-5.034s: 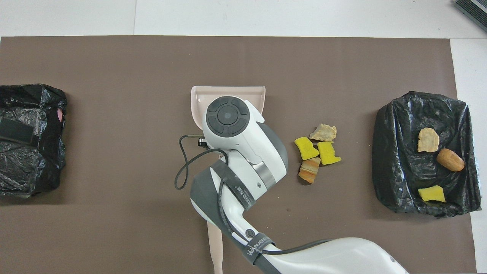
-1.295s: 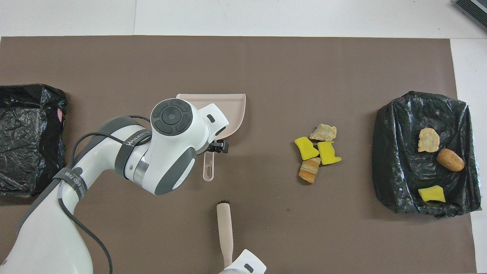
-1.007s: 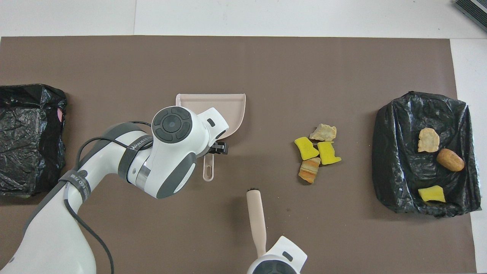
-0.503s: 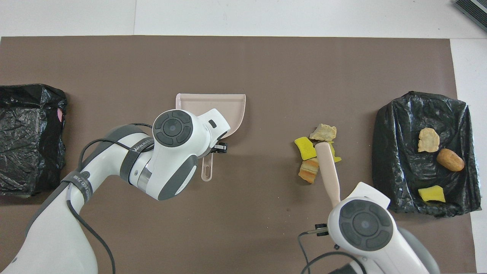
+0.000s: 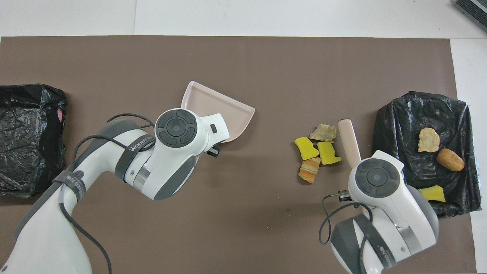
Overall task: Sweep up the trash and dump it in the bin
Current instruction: 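Sweep the remaining trash toward the dustpan with the brush in the right gripper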
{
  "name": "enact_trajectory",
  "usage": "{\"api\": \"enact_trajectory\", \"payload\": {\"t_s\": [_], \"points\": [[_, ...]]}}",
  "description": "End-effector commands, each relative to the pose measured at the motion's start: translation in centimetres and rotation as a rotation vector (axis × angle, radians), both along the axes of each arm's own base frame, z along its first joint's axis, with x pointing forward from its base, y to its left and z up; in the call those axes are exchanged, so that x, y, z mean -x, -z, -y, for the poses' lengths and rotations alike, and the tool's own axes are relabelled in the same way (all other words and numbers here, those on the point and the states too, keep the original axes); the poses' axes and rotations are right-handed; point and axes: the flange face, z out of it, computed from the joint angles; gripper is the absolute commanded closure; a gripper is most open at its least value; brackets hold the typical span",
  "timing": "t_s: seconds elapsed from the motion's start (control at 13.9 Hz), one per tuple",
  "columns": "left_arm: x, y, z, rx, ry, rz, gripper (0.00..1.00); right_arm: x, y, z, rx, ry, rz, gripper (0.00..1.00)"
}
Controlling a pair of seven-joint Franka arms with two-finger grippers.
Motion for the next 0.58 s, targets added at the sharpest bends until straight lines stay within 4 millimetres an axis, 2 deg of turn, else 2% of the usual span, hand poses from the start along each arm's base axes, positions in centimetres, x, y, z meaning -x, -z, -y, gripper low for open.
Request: {"api": "enact_trajectory", "payload": {"t_s": [0.0, 0.29, 0.5], "points": [[0.2, -1.6, -1.1, -0.054, 0.215, -0.032, 1.00, 0.2, 1.2, -0.6, -0.003, -0.037, -0.032, 1.00], [1.2, -1.9, -1.7, -0.127, 0.439, -0.094, 1.00, 1.2, 1.6, -2.1, -0.188, -0.029, -0.146, 1.00], [2.9, -1.7, -1.1, -0.147, 0.597, -0.145, 1.00, 1.8, 1.8, -4.5, -0.262, -0.024, -0.184, 1.00]]}}
